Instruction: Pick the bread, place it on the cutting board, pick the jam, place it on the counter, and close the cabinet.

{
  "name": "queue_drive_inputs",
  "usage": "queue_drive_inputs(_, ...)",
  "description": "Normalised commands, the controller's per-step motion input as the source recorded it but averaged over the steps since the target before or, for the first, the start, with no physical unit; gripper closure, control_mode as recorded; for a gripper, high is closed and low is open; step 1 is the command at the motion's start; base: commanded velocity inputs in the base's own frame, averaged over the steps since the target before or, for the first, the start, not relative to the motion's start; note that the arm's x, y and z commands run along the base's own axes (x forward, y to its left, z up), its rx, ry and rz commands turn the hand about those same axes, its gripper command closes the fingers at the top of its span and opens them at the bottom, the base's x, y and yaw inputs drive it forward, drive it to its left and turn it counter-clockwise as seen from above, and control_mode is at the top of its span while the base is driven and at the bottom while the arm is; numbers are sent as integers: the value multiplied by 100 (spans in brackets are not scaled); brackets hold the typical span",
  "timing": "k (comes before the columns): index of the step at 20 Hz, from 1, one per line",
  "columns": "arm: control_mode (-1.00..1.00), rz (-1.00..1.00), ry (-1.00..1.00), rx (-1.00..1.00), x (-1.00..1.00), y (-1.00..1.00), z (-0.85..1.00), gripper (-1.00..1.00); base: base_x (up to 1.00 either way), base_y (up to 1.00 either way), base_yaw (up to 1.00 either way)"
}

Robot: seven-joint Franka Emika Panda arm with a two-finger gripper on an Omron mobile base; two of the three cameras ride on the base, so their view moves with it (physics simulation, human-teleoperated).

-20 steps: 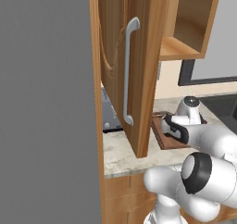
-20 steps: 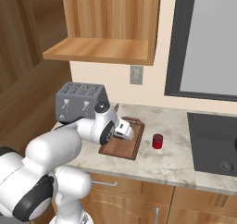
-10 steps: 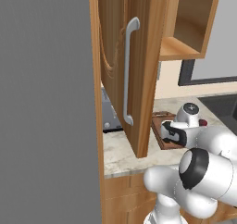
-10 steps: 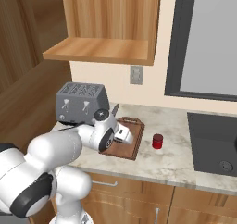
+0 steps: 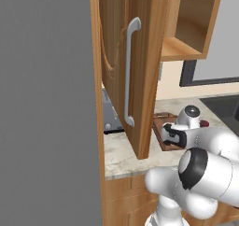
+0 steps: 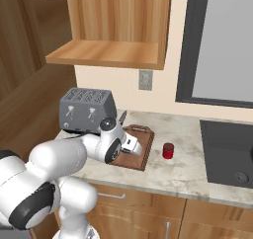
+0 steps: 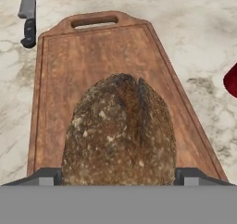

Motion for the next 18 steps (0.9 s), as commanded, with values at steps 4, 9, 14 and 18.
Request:
queue_drive_inputs(4,-100,0,0,0,0,0,-17,100,0,0,0)
queue_drive_inputs(9,-100,0,0,0,0,0,-14,100,0,0,0)
queue_drive_inputs(14,-100,0,0,0,0,0,-5,-100,0,0,0)
queue_drive_inputs(18,-100,0,0,0,0,0,-1,-100,0,0,0)
